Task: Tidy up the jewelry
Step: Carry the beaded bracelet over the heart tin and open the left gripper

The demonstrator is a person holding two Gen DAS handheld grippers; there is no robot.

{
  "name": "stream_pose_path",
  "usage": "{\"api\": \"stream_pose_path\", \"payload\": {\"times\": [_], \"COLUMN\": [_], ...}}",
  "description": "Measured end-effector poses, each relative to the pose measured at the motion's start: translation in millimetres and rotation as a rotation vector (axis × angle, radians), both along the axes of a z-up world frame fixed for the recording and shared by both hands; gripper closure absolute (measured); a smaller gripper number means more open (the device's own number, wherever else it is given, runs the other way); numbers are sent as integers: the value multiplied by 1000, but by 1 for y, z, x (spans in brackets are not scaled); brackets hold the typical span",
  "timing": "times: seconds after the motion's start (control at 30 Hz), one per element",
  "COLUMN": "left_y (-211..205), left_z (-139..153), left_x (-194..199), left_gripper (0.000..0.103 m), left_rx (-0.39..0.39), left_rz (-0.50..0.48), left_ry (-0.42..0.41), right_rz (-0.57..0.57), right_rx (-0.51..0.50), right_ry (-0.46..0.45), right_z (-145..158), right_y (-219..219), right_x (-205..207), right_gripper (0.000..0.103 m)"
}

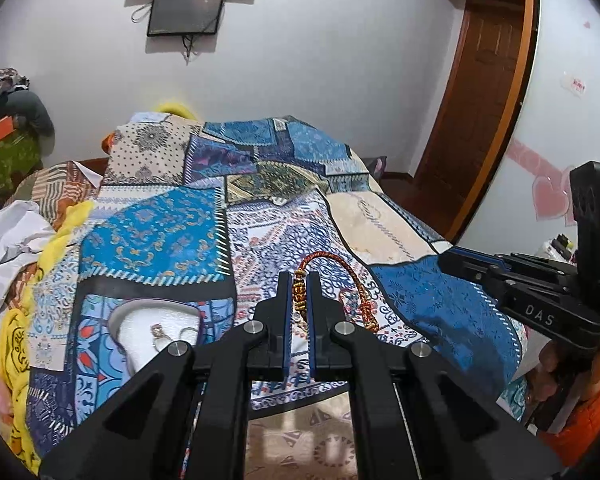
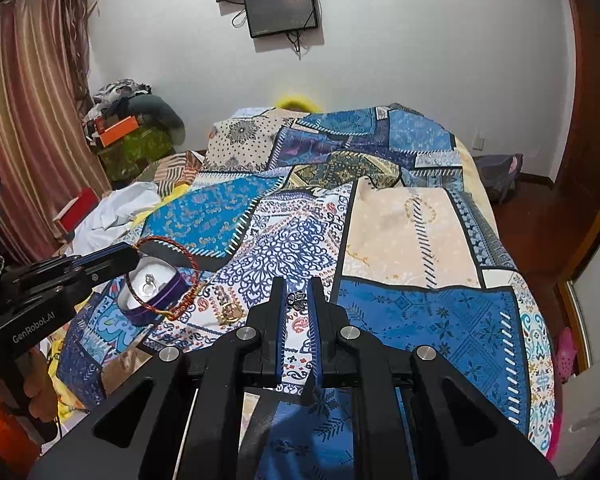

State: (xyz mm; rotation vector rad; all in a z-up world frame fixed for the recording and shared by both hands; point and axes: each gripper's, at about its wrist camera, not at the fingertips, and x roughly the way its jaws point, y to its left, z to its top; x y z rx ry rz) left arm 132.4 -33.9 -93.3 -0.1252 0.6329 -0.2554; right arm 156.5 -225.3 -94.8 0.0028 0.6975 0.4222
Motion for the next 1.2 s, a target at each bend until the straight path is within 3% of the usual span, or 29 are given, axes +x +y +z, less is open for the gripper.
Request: {"api": "stream_pose_path", "payload": {"times": [0.3, 0.73, 1.2], "left_y": [37, 99, 134], "left_z": [2, -5, -25], "left_x": [-10, -23, -22], "left_gripper": [99, 99, 99], "left_rx": [-9, -14, -22], "left_rz": [76, 187, 227], "left_ry": [-19, -25, 12], "right_rz": [41, 181, 276], "right_rx": [-6, 0, -14], "right_ry": [-34, -71, -31], "right_z": [13, 25, 7], "right_y": [25, 101, 162], "right_x": [-2, -7, 2], "right_gripper": [94, 94, 94]}}
